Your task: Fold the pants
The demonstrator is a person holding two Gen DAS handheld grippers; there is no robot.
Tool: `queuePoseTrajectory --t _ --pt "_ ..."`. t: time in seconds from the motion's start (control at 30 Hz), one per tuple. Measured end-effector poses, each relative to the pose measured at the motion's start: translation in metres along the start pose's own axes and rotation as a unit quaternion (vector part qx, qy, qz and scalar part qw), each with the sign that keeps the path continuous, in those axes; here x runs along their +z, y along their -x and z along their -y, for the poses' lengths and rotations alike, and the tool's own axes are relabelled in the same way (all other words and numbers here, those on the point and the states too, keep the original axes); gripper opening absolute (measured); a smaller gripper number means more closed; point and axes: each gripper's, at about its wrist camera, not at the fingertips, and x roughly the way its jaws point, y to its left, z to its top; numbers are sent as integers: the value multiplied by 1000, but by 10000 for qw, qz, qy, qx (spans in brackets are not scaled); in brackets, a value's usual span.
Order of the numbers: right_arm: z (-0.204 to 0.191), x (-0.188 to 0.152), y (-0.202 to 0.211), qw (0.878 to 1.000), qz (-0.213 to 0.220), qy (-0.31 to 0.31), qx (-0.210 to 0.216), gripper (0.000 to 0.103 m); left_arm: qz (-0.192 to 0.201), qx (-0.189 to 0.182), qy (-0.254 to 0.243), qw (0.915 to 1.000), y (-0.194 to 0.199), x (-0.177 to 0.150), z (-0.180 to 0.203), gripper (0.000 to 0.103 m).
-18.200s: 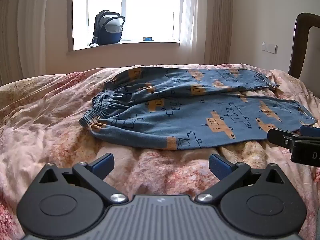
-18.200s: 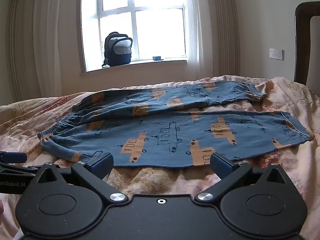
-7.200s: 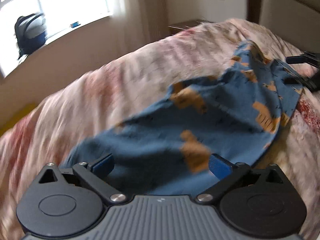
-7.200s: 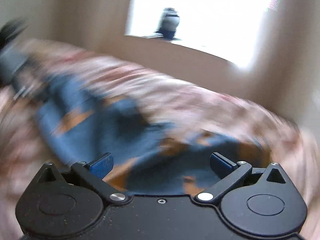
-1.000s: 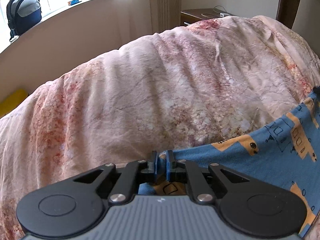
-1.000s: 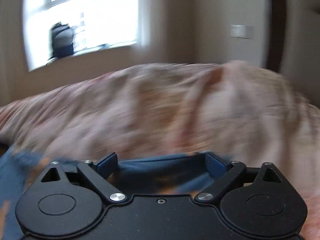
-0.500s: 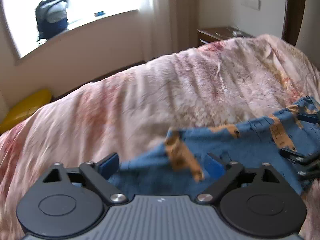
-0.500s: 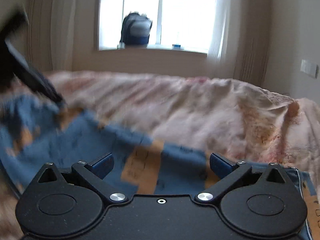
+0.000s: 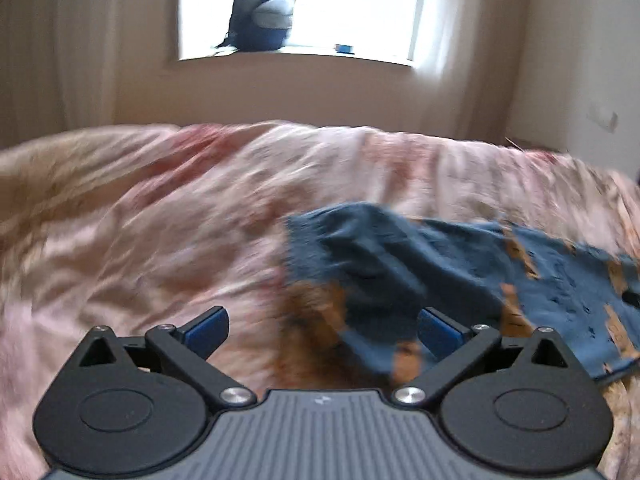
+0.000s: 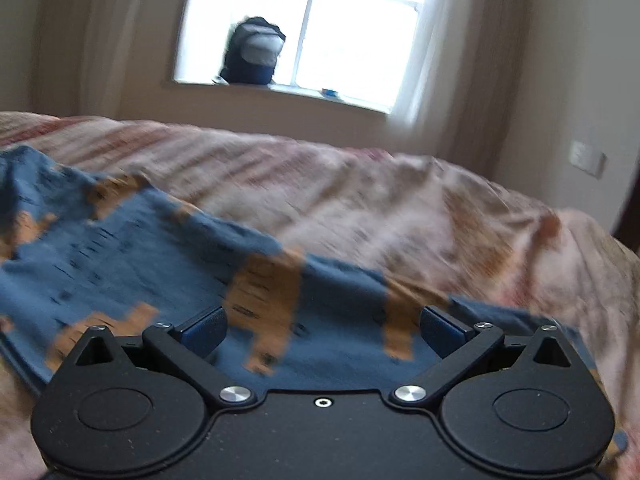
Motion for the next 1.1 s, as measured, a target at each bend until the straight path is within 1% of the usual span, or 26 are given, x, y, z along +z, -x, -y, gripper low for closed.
queuePoseTrajectory --t 0.07,0.1,0.2,0.27,0.33,0.4,0.47,0.57,0.6,0.63,0.67,0.7,0.73,0.77,0.8,0.87,0.93,1.0,1.03,1.07,1.1 --pt "-13 7 -2 9996 40 128 266 102 -136 -70 138 9998 -8 -4 -16 103" --pt "-21 11 -3 9991 53 213 358 102 -184 -128 128 9997 -12 -5 -21 103" --pt "-47 27 -12 9969 53 454 640 102 -183 -434 -82 9989 -17 -1 -27 103" --pt "-64 47 -25 9931 46 556 1027 102 -179 -685 -105 9974 -24 1 -30 103" --pt "-83 76 -46 9892 49 598 1335 102 -210 -905 -31 9957 -31 2 -33 103" --pt "-102 111 -74 9812 -14 565 1845 102 -228 -1052 100 9941 -35 1 -36 103" --pt "-125 138 -102 9679 -128 564 2444 102 -210 -1214 251 9921 -40 0 -43 103" --pt "-158 157 -133 9517 -595 727 2922 102 -210 -1360 390 9897 -46 0 -50 103" --pt "-168 157 -139 9475 -671 950 2980 102 -214 -1385 409 9893 -49 1 -52 103" --pt "-178 154 -142 9464 -712 1272 2882 102 -215 -1412 416 9889 -51 3 -52 103" --pt "-188 147 -148 9478 -733 1752 2563 102 -206 -1439 414 9885 -52 5 -52 103" --pt "-193 140 -151 9485 -696 2072 2292 102 -198 -1482 428 9878 -54 6 -52 103" --pt "-192 134 -154 9489 -594 2239 2145 102 -199 -1547 471 9866 -56 7 -53 103" --pt "-186 131 -157 9505 -496 2194 2144 102 -216 -1613 529 9853 -58 8 -54 102" --pt "-180 131 -162 9531 -544 2000 2208 102 -242 -1690 595 9835 -59 8 -55 102" --pt "-169 132 -172 9565 -779 1486 2385 102 -324 -1865 744 9791 -61 7 -59 102" --pt "-165 129 -173 9567 -771 1379 2444 102 -406 -2013 973 9738 -63 6 -64 101" --pt "-166 126 -171 9575 -693 1420 2412 102 -511 -2061 1323 9682 -66 5 -72 93" --pt "-167 124 -169 9584 -683 1422 2378 102 -558 -2018 1555 9654 -68 4 -76 91" --pt "-168 124 -167 9595 -681 1424 2335 102 -597 -1962 1715 9636 -69 5 -79 85" --pt "-168 125 -165 9605 -669 1426 2295 102 -643 -1855 1815 9636 -69 5 -79 78"
